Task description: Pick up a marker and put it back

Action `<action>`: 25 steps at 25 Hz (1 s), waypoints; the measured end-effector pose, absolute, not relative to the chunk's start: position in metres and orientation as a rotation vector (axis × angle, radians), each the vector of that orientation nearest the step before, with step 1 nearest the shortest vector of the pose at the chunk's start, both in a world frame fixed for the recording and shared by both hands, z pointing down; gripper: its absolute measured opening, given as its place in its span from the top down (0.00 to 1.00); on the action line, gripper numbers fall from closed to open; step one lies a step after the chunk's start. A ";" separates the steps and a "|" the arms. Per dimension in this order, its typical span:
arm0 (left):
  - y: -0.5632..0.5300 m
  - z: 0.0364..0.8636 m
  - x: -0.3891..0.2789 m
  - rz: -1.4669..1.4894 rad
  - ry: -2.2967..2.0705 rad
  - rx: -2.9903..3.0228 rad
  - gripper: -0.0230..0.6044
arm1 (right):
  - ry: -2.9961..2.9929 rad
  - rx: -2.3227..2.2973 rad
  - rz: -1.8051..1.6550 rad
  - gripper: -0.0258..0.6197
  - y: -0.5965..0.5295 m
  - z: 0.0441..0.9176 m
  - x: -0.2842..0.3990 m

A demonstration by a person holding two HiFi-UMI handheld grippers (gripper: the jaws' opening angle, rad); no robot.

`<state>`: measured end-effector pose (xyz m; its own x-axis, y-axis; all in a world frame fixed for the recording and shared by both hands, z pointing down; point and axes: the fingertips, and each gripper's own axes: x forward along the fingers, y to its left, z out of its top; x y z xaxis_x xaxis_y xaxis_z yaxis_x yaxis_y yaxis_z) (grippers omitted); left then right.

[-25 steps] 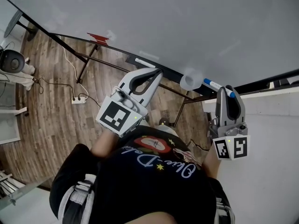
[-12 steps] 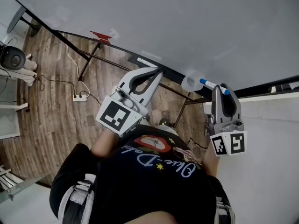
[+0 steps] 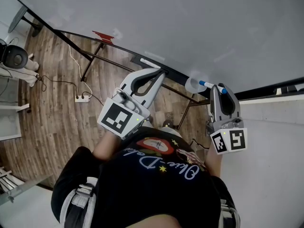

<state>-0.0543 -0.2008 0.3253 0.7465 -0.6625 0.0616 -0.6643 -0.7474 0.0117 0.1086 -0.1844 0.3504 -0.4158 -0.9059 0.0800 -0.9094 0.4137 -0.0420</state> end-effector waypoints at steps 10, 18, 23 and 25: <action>-0.202 0.326 -0.061 0.089 -1.124 2.895 0.96 | -2.545 1.622 0.159 0.85 -0.191 0.373 0.102; -0.202 0.325 -0.063 0.091 -1.127 2.895 0.96 | -2.519 1.610 0.220 0.85 -0.193 0.388 0.101; -0.201 0.325 -0.063 0.092 -1.121 2.896 0.96 | -2.522 1.609 0.253 0.85 -0.195 0.395 0.100; -0.201 0.325 -0.063 0.094 -1.120 2.898 0.96 | -2.521 1.612 0.267 0.85 -0.195 0.398 0.101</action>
<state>-0.0626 -0.2007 0.3254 0.7385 -0.6708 0.0680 -0.6728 -0.7398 0.0091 0.1007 -0.1955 0.3984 -0.4175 -0.8841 0.2100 -0.9085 0.4112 -0.0748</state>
